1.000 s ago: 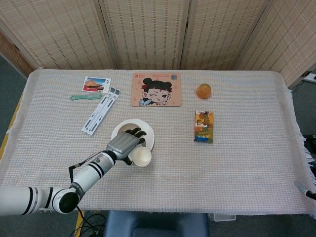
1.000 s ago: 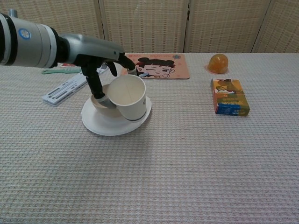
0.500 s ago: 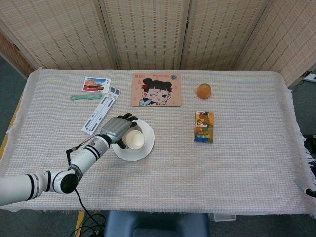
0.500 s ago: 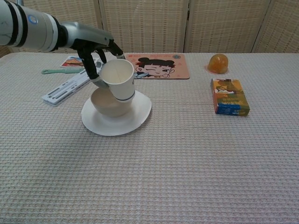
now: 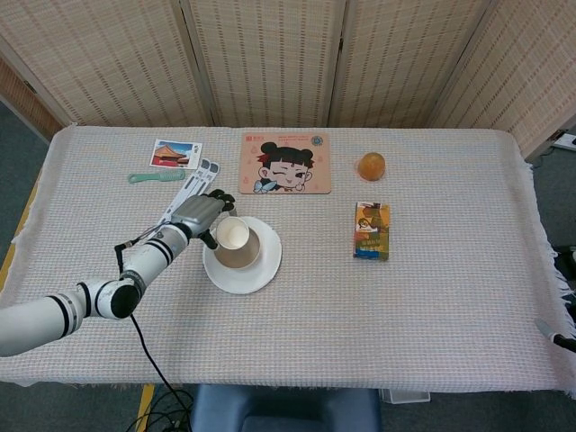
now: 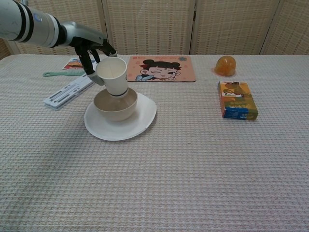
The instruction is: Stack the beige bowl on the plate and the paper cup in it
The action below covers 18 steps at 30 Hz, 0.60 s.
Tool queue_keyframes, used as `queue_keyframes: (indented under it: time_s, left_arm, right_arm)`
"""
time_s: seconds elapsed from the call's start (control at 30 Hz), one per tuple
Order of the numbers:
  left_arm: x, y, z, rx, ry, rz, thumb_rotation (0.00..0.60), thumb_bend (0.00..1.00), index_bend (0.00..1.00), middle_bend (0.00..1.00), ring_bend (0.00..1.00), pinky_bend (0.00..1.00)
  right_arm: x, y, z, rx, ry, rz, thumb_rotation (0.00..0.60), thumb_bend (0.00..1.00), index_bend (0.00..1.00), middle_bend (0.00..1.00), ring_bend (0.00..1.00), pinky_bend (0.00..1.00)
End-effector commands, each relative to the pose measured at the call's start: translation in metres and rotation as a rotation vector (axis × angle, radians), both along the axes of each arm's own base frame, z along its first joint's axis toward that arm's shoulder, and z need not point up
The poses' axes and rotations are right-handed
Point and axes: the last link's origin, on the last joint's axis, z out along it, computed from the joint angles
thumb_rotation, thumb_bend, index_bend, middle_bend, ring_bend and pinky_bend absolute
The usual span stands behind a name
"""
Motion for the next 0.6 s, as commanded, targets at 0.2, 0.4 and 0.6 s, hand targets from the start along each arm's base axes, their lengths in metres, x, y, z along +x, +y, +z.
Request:
queue_keyframes:
  time_s: [0.2, 0.4, 0.6]
  left_arm:
    - [-0.0055, -0.0075, -0.0054, -0.036, 0.012, -0.010, 0.600, 0.26, 0.42, 0.16, 0.00, 0.20]
    - [-0.0092, -0.0095, -0.0085, -0.044, 0.003, 0.006, 0.600, 0.26, 0.42, 0.16, 0.00, 0.20]
    - [-0.0126, -0.0055, -0.0113, -0.048, 0.011, 0.011, 0.600, 0.26, 0.43, 0.17, 0.00, 0.20]
  right_arm:
    - [0.0018, 0.0034, 0.0012, -0.007, -0.003, 0.013, 0.600, 0.12, 0.00, 0.00, 0.00, 0.00]
    - [0.0025, 0.0066, 0.0028, -0.019, -0.002, 0.020, 0.600, 0.12, 0.00, 0.00, 0.00, 0.00]
    - [0.0023, 0.0070, 0.0031, -0.024, -0.001, 0.020, 0.600, 0.12, 0.00, 0.00, 0.00, 0.00]
